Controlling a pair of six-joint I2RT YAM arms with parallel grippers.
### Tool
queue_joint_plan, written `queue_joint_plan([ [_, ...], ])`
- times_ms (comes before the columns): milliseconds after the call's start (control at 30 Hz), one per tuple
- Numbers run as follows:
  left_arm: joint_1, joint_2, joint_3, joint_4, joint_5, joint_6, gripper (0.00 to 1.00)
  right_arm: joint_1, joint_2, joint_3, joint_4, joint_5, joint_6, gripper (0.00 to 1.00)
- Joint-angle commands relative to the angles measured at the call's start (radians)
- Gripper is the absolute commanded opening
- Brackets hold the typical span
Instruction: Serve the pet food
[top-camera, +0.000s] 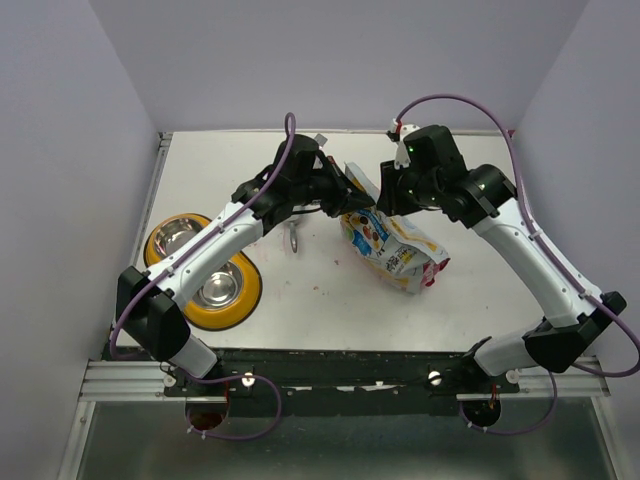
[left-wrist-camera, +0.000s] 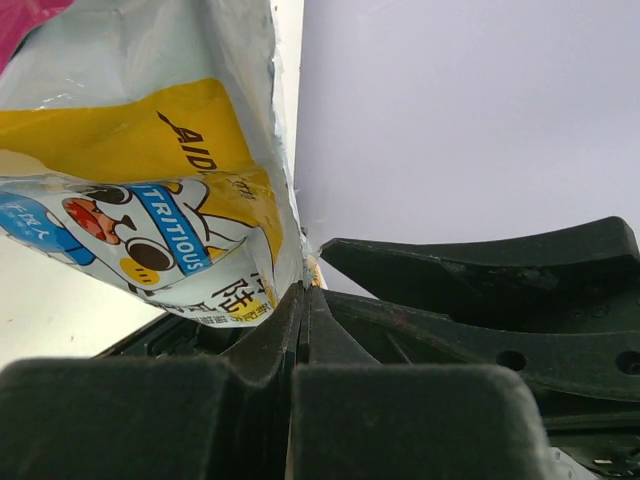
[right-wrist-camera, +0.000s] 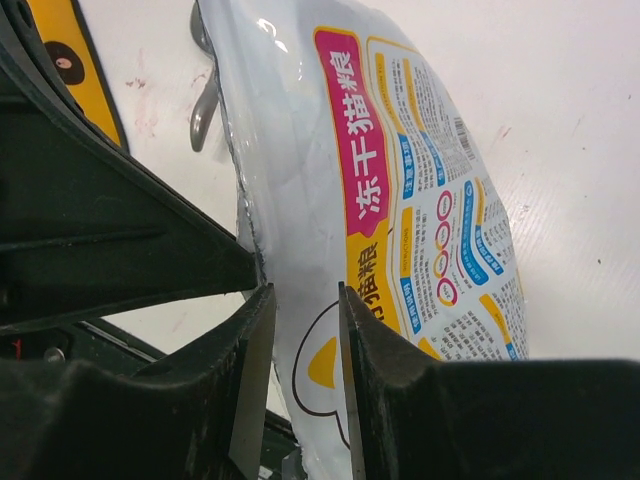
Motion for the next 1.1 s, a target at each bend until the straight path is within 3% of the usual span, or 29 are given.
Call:
queue_joint_plan([
  [0,-0.001,0.004,0.012,0.046,0.028,0.006,0.00,-0.003,-0.014,-0.047,0.008,-0.064,-0.020,0.39],
  [767,-0.010,0.013,0.039,0.022,0.025,-0.005,0.00,-0.003,-0.036,-0.057,0.055,-0.130,-0.009,0.42],
  [1067,-0.013,0.011,0.045,-0.003,0.018,-0.013,0.00,-0.003,-0.036,-0.094,0.066,-0.015,-0.035,0.41],
])
